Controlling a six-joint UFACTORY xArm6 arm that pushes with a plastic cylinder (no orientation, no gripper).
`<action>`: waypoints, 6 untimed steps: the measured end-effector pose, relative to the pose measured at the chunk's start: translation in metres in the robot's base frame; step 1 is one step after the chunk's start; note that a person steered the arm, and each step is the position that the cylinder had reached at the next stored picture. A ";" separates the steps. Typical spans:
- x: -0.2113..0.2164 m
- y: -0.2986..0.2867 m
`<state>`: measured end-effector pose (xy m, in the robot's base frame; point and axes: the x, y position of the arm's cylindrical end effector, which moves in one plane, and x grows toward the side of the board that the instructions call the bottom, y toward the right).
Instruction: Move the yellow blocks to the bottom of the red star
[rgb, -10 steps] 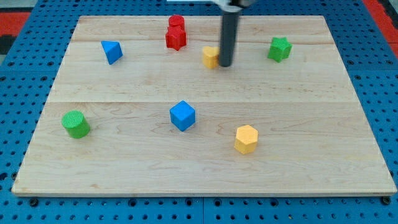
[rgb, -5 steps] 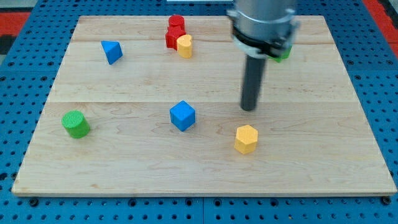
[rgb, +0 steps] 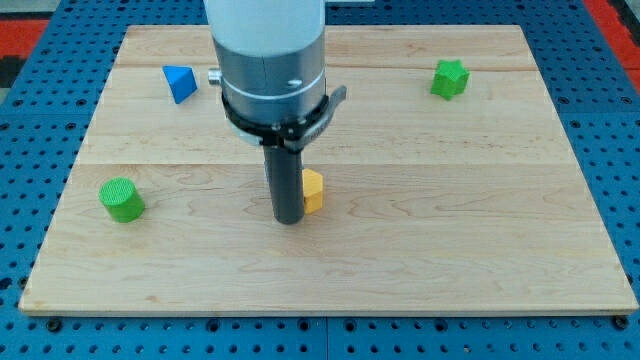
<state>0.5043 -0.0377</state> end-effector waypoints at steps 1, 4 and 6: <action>-0.013 0.010; -0.059 0.067; -0.120 -0.001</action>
<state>0.3843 -0.0383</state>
